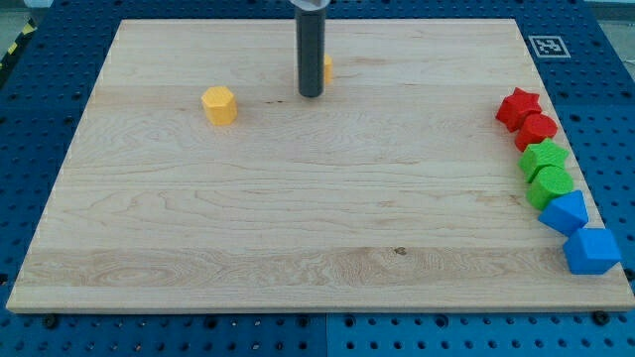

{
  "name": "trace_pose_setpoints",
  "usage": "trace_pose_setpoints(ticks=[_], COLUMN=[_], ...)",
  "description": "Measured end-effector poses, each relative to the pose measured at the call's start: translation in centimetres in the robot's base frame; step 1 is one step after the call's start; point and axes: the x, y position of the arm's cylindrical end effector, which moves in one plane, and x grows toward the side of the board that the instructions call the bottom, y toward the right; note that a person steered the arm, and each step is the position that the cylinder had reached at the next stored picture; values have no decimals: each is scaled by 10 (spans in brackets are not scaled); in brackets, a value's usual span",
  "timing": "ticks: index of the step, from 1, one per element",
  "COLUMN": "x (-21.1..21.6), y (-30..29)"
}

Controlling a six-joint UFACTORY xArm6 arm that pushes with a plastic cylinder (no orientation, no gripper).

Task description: Push the yellow heart to the top of the red star

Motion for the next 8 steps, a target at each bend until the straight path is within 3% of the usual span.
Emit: trace_pose_setpoints(ticks=[4, 8], x=[-33, -43], y=[-35, 37])
